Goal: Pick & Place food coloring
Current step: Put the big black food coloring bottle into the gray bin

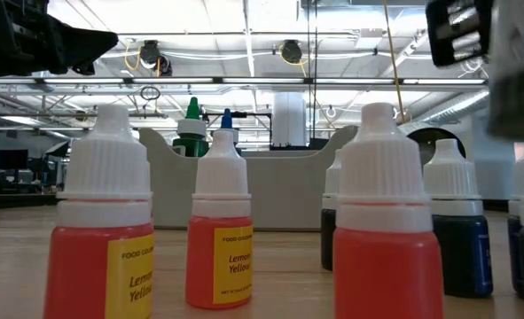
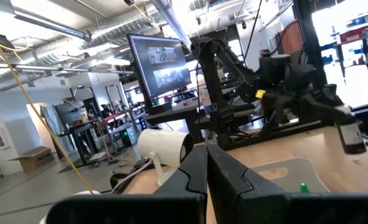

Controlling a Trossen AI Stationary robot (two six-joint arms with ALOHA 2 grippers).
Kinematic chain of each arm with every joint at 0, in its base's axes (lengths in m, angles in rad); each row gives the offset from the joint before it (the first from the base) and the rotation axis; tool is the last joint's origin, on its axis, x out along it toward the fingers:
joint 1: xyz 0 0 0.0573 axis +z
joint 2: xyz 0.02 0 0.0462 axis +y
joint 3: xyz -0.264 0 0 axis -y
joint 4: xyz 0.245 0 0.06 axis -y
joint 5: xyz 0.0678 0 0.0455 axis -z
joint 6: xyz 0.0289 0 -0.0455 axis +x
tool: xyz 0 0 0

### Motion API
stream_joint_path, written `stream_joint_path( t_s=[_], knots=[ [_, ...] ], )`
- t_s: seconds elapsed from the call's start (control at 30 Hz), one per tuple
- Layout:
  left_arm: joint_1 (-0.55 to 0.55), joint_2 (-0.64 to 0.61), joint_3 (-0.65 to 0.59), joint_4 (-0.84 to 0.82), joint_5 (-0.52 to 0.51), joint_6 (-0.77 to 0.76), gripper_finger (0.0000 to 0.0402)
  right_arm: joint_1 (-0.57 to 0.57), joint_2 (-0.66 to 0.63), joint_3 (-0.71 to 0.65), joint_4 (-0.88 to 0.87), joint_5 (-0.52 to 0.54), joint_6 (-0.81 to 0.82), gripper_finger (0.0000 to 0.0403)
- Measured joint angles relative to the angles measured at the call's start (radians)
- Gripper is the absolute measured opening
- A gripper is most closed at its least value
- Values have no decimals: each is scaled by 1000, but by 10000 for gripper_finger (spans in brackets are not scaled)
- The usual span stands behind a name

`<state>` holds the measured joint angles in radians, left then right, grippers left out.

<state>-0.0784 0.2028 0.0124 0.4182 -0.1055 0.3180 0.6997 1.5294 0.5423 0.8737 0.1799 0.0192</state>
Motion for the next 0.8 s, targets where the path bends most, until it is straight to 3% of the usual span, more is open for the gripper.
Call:
stream_joint_path(
  t_s=[0.27,0.4,0.5,0.8],
  knots=[
    [0,0,0,2,0,-3,10,-88,-109,1,95,-1,-143,116],
    [0,0,0,3,0,-3,10,-166,-115,40,53,-45,-163,120],
    [0,0,0,3,0,-3,10,-219,-86,100,25,-105,-161,120],
    [0,0,0,4,0,6,10,-330,46,210,5,-105,-188,119]
  ],
)
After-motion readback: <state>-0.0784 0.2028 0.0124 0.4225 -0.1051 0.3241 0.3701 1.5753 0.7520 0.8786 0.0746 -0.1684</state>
